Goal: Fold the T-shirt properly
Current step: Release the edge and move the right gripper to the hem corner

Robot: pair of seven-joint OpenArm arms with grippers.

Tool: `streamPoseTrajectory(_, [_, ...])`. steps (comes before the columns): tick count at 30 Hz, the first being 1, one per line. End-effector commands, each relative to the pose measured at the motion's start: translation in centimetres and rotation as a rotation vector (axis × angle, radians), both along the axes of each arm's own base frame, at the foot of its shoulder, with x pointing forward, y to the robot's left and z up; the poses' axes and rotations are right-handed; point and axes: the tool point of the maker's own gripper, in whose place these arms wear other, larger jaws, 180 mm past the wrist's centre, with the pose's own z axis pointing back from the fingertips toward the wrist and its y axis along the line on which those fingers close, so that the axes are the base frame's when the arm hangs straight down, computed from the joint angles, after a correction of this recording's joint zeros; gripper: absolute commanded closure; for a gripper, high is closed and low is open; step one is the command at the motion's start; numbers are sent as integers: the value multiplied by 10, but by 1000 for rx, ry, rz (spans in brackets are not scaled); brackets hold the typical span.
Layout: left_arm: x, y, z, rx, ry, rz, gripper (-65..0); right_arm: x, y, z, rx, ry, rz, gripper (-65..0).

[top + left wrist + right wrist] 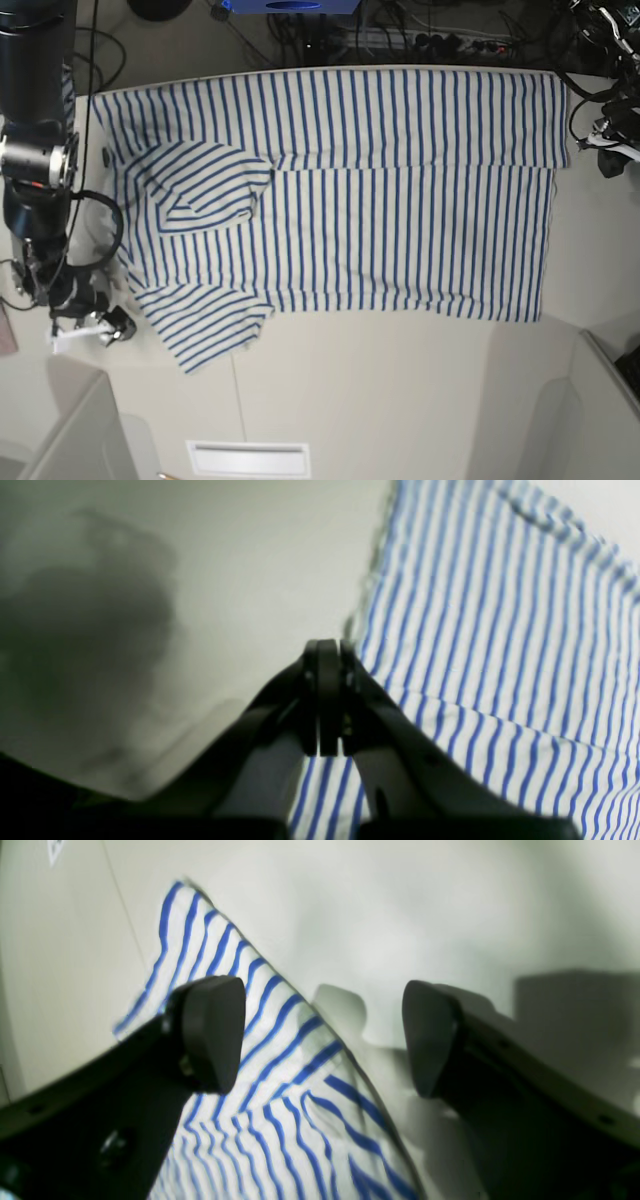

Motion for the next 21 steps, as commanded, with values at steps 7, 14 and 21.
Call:
streamPoseTrajectory(7, [-11,26,19,39,-50,77,-48,3,13,-7,-67,-20,77,-467])
streamPoseTrajectory(14, [-17,26,15,37,-31,77,-117,5,35,-6,-40,-43,152,-461])
streamPoseTrajectory(21, [-17,25,14,35,-30,78,-183,7,56,-10,-106,-19,258,-459])
